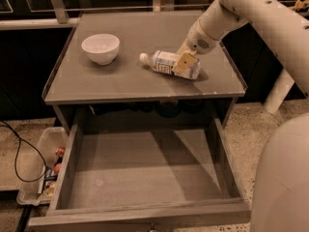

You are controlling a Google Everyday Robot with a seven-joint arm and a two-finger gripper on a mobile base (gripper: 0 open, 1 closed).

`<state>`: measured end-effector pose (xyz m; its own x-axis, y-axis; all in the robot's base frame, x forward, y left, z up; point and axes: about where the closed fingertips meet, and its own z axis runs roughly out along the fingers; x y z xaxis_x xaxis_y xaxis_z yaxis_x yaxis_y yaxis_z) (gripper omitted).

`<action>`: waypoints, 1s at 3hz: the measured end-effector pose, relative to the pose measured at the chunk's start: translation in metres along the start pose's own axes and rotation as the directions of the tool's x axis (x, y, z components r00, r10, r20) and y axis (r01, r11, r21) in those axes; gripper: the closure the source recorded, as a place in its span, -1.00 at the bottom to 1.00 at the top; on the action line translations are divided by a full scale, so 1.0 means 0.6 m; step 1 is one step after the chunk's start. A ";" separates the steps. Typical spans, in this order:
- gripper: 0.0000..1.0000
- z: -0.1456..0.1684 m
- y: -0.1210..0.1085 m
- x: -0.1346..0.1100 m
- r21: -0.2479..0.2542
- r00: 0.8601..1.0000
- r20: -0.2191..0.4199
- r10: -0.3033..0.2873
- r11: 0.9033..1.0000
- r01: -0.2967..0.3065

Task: Place blue plastic bottle into top drawer

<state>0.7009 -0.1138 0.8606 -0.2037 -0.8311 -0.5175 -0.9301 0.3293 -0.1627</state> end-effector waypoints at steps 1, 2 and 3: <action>1.00 -0.012 0.036 0.021 -0.012 1.000 0.004 -0.010 1.000 0.010; 1.00 -0.061 0.109 0.049 -0.013 0.999 0.029 -0.029 0.999 0.029; 1.00 -0.122 0.191 0.081 0.006 0.998 0.045 -0.051 0.999 0.051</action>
Offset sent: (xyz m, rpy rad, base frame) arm -0.1504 -0.0437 0.0206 0.0374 -0.0321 0.0505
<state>0.5619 -0.1491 0.8783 -0.1420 -0.8256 -0.5461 -0.9375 0.2892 -0.1935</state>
